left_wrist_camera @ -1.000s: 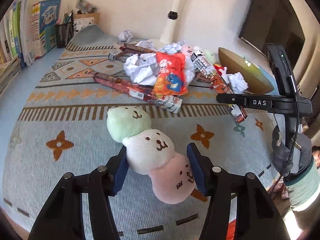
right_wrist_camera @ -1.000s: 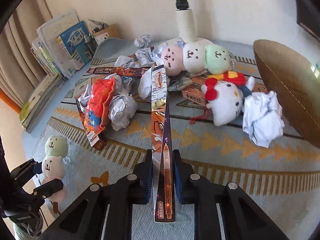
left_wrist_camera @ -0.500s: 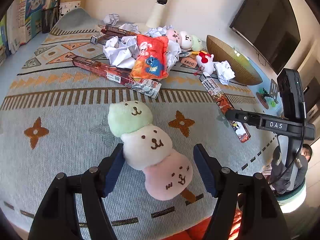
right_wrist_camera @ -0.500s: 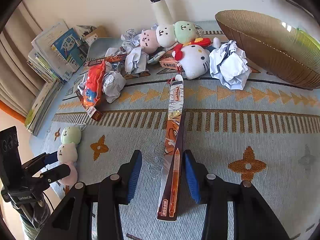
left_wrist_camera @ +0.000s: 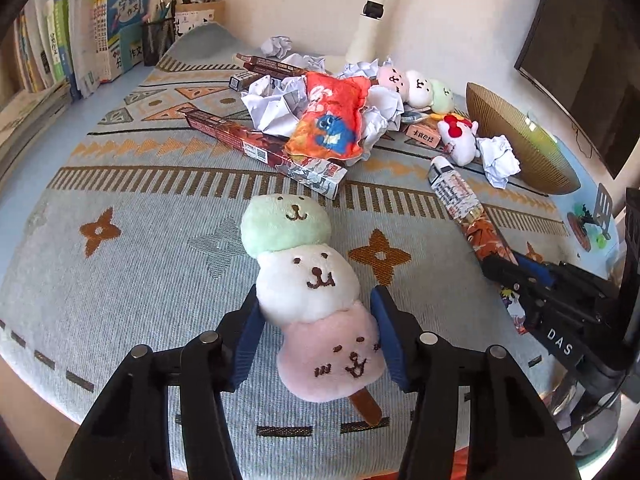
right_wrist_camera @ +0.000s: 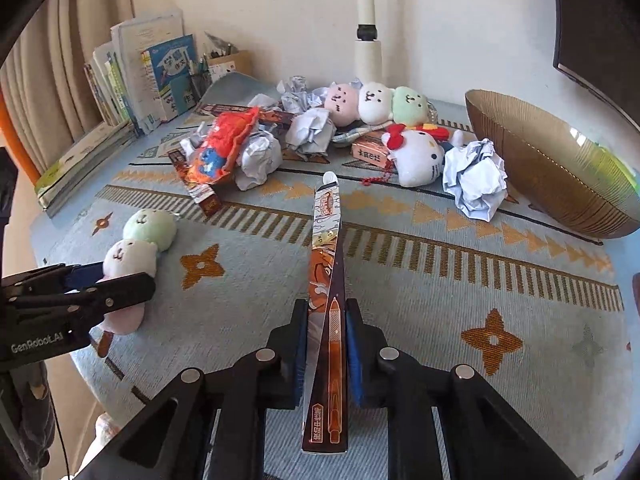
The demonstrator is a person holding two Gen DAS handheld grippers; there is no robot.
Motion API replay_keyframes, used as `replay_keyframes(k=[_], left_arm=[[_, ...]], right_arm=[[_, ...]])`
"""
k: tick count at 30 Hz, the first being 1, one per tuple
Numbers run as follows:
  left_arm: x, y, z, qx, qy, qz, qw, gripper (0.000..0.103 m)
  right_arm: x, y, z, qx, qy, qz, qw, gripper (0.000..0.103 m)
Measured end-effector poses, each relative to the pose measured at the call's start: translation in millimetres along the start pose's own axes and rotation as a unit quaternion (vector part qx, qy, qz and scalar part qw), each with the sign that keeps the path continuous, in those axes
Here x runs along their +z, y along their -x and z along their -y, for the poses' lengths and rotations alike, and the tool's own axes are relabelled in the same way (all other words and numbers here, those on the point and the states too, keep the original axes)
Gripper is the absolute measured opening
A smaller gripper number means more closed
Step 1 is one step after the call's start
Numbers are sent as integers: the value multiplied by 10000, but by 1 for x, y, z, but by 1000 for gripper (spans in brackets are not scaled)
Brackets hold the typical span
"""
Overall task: Organize objects
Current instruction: 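Carry the green-white-pink plush in the left tool while the right tool carries the long red box toward the bowl, then lower the plush and red box into the brown bowl and open both tools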
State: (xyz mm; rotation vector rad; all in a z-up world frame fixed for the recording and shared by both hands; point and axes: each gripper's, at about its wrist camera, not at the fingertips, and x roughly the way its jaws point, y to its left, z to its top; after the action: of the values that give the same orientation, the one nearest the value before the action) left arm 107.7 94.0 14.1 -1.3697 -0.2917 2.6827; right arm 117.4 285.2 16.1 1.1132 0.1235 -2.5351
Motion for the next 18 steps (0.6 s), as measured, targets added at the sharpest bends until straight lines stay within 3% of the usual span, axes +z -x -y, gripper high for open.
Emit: replay_keyframes(k=[4,8,13,15,18], left_arm=[[7,20,16,-413,-193,367,9983,49],[30,29,53,-894,-690,581,9919,49],[82,15,115,-1437,-1137,664,9808,49],[101,6,142,-1760,-1206,693,9745,50],[127,-27,184,-2174,-1315,346,9666,50]], right_arm=[[-6,21,-2,319,-208,190,9991,17],[6,42,34,488,-807,456,9945,17],[31,89,97,-306,-1298,959,9864,17],[46,101,132,-769,-1660,940,9786,17],[63,108,188,-957,-2284,987,9638,17]])
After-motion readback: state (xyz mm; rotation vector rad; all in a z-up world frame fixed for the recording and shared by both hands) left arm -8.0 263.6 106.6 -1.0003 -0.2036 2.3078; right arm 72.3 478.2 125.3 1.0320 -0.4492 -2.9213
